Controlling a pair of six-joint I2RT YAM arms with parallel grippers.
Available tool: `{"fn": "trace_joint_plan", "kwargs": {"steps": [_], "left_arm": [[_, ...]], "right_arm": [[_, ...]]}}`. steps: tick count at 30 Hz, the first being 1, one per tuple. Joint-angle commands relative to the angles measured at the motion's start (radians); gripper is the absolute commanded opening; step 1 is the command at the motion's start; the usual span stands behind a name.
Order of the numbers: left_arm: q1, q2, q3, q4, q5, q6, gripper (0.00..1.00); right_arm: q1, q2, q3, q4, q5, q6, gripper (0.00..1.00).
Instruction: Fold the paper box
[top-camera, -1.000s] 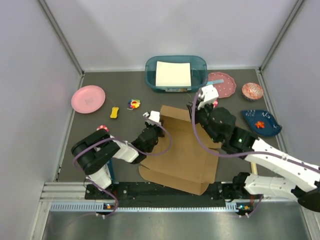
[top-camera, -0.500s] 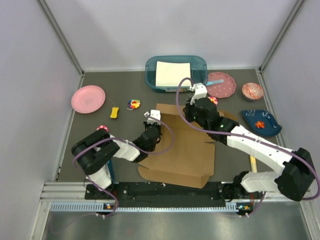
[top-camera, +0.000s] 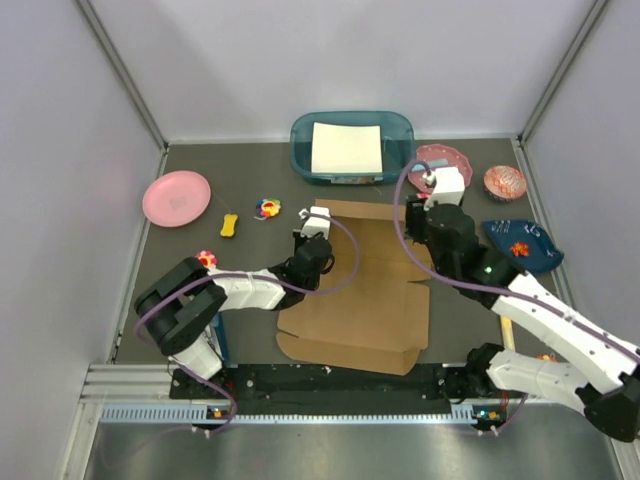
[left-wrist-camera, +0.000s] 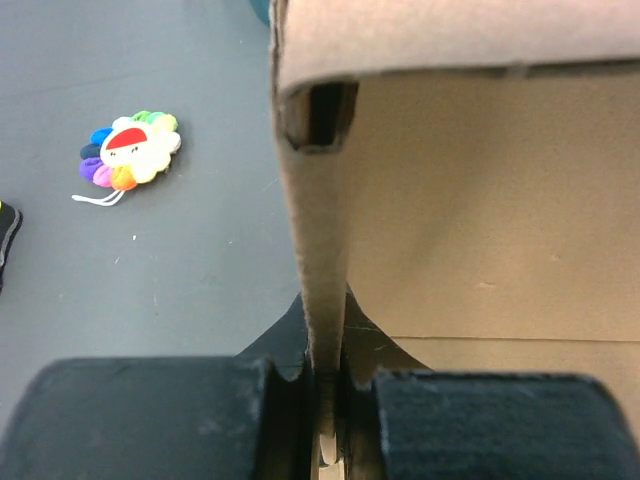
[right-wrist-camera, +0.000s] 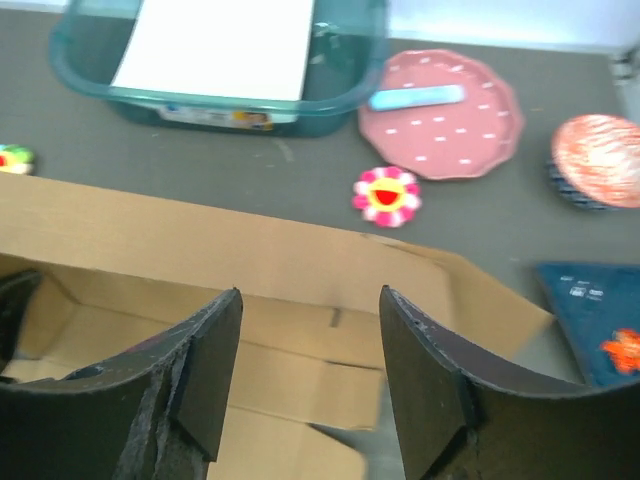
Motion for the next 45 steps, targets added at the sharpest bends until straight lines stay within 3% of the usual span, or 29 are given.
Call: {"fn": "trace_joint_plan", "kwargs": {"steps": [1, 6, 10, 21, 30, 35, 40, 45], "left_arm": [[0.024, -0.022, 0.07, -0.233, -0.034, 0.006, 0.0], [0.064, -0.02, 0.109, -0.327, 0.061, 0.016, 0.0], [0.09, 0.001, 0.15, -0.379, 0.144, 0.035, 0.0], [0.093, -0.013, 0.163, -0.365, 0.178, 0.087, 0.0], [0.091, -0.014, 0.146, -0.353, 0.187, 0.096, 0.0], [0.091, -0.02, 0.143, -0.351, 0.191, 0.096, 0.0], [0.091, -0.026, 0.138, -0.345, 0.196, 0.095, 0.0], [0.091, -0.028, 0.136, -0.345, 0.198, 0.084, 0.0]], "right_arm": [[-0.006, -0.087, -0.028, -0.135, 0.174, -0.101, 0.62], [-0.006, -0.149, -0.118, -0.142, 0.179, -0.145, 0.66], [-0.007, -0.083, -0.109, -0.14, 0.196, -0.141, 0.68], [-0.067, 0.124, -0.033, 0.001, 0.188, -0.224, 0.67], [-0.098, 0.175, -0.009, 0.148, 0.194, -0.403, 0.66], [-0.124, 0.231, -0.023, 0.171, 0.167, -0.417, 0.65], [-0.154, 0.251, -0.042, 0.2, 0.147, -0.403, 0.58], [-0.165, 0.256, -0.039, 0.185, 0.104, -0.34, 0.38]]}}
